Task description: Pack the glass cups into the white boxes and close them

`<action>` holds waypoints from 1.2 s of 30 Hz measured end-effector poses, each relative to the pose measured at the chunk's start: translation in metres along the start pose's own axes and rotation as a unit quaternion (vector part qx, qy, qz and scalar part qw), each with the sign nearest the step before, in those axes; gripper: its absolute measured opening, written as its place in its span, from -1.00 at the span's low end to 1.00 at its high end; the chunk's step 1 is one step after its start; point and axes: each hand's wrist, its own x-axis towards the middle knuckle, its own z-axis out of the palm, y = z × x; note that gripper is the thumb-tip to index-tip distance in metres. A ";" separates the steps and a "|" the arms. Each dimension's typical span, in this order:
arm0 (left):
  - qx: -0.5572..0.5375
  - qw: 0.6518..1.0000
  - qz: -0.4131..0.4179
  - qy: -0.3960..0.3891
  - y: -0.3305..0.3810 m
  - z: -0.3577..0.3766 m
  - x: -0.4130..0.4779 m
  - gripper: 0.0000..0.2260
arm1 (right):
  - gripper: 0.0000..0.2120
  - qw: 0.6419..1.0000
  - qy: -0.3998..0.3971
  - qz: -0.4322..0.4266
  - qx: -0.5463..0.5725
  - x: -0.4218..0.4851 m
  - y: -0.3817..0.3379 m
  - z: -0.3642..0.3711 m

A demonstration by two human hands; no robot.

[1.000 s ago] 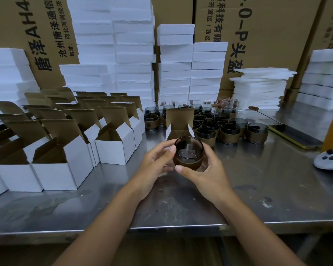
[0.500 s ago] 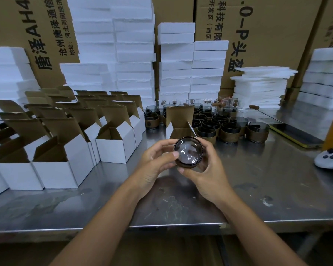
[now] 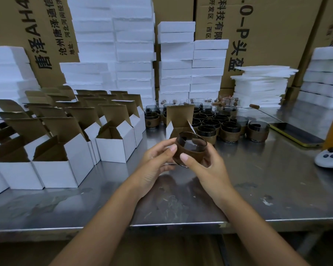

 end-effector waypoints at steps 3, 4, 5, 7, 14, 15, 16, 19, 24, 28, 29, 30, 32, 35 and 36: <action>0.003 1.000 0.001 -0.003 0.001 0.001 0.000 -0.57 | -0.54 0.999 0.023 0.023 0.016 0.001 -0.001 0.002; 0.003 1.000 -0.001 -0.003 0.000 0.001 0.000 -0.59 | -0.53 0.999 0.030 0.032 0.020 0.001 -0.002 0.003; 0.004 1.000 -0.001 -0.005 0.000 0.001 0.000 -0.62 | -0.51 0.998 0.037 0.043 0.024 0.002 -0.001 0.003; 0.009 1.000 0.001 -0.010 0.000 0.000 0.001 -0.64 | -0.49 0.996 0.048 0.061 0.035 0.002 -0.001 0.004; 0.039 0.999 0.000 -0.012 -0.002 0.000 -0.001 -0.61 | -0.49 0.990 0.068 0.116 0.032 0.006 -0.004 0.003; 0.041 0.999 -0.001 -0.013 -0.002 0.000 -0.001 -0.62 | -0.49 0.990 0.067 0.117 0.031 0.006 -0.004 0.002; 0.042 0.999 -0.001 -0.013 -0.001 0.000 -0.001 -0.63 | -0.49 0.991 0.063 0.116 0.031 0.006 -0.005 0.002; 0.044 0.999 0.001 -0.016 0.000 0.000 -0.001 -0.63 | -0.53 0.991 0.056 0.114 0.039 0.005 -0.006 0.002; 0.045 0.999 0.005 -0.014 -0.001 0.000 -0.001 -0.61 | -0.52 0.991 0.053 0.114 0.042 0.005 -0.005 0.002; 0.050 0.999 0.011 -0.017 -0.001 0.000 -0.002 -0.64 | -0.47 0.994 0.049 0.091 0.030 0.003 -0.004 0.003; 0.050 0.999 0.012 -0.016 -0.002 0.000 -0.002 -0.64 | -0.46 0.994 0.057 0.085 0.037 0.003 -0.004 0.004; 0.048 0.999 0.013 -0.013 -0.002 0.001 -0.002 -0.64 | -0.44 0.994 0.065 0.079 0.042 0.002 -0.003 0.004; 0.038 0.999 0.018 -0.003 -0.002 0.000 -0.001 -0.66 | -0.43 0.995 0.066 0.067 0.042 0.002 -0.004 0.003; 0.036 0.999 0.032 0.005 -0.001 0.001 -0.002 -0.68 | -0.47 0.996 0.054 0.058 0.043 0.000 -0.006 0.002; 0.039 0.999 0.036 0.006 0.000 0.001 -0.003 -0.68 | -0.46 0.996 0.049 0.058 0.044 0.000 -0.006 0.002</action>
